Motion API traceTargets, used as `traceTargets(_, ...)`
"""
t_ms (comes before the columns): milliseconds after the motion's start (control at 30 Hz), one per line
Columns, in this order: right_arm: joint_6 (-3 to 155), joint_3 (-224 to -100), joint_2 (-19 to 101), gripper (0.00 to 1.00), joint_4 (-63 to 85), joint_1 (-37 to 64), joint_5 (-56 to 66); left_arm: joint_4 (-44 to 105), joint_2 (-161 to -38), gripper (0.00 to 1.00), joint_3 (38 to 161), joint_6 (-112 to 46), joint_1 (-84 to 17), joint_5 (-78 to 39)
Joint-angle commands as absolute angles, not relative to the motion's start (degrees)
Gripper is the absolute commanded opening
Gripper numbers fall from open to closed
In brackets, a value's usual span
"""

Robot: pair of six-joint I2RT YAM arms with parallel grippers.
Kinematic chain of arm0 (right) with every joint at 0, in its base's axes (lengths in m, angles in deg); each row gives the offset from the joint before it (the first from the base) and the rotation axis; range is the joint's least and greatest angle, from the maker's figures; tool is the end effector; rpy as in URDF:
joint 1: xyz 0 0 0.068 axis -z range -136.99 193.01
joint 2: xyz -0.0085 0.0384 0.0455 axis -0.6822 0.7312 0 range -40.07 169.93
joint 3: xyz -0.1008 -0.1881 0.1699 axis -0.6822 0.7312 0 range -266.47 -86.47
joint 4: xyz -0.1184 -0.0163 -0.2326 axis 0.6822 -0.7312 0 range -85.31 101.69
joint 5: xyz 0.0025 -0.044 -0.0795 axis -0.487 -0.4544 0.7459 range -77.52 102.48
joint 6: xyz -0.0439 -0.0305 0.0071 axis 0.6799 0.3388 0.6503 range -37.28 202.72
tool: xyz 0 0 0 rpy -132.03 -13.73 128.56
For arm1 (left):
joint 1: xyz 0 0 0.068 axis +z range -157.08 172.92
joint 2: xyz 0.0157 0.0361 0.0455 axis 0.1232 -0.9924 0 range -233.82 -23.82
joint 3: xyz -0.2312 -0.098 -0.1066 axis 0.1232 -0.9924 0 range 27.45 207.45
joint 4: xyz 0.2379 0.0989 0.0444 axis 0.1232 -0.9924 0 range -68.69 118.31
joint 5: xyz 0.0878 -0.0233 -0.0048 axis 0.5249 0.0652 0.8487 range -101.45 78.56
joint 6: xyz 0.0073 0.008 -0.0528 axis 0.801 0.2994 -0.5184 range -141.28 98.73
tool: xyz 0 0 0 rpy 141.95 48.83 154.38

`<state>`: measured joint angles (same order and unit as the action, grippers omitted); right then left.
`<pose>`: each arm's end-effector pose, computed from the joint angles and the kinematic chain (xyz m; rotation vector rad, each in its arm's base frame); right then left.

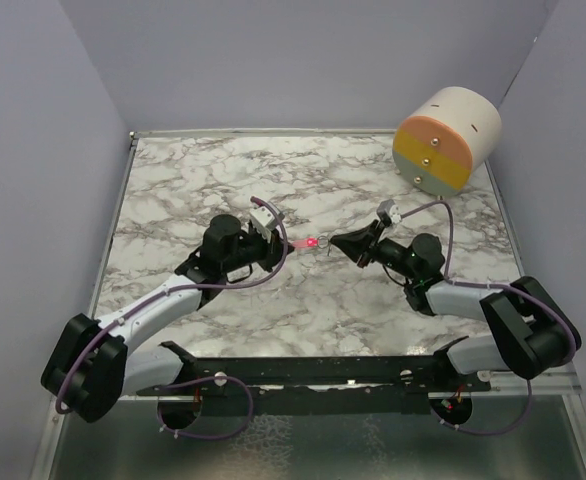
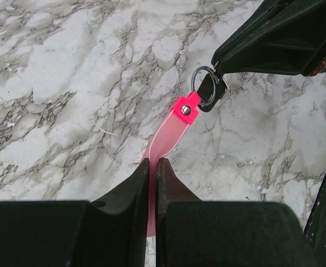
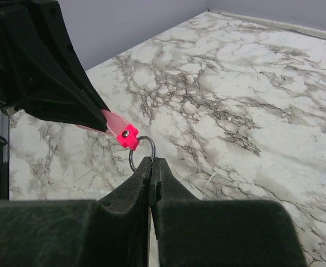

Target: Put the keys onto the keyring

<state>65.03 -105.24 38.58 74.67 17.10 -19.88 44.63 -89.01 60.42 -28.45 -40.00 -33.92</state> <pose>0.2136 0.1250 0.1961 -0.5834 1.5084 1.0228 0.2036 -0.1481 0.2441 0.6980 1.7807 -0.8426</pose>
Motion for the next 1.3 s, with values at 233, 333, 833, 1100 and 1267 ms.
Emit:
traceTargets(233,66.78,-111.57,39.19,0.01,62.10,17.54,-19.38,49.68,-94.23,0.00,60.14,-28.31,-36.82,-35.11)
traceTargets(333,66.34,-113.30,38.97,0.01,58.06,17.60,-19.11,50.80,-95.07,0.00,59.98,-28.31,-36.04,-35.30)
traceTargets(833,63.84,-123.28,38.12,0.01,34.06,17.14,-16.39,58.41,-102.96,0.00,59.76,-29.77,-33.96,-37.14)
traceTargets(1100,62.51,-127.76,38.49,0.01,24.50,17.02,-13.13,64.10,-105.77,0.00,56.81,-30.17,-33.97,-37.47)
traceTargets(1267,61.98,-130.85,39.13,0.01,19.04,17.02,-11.76,66.34,-106.90,0.00,55.44,-30.28,-33.95,-38.38)
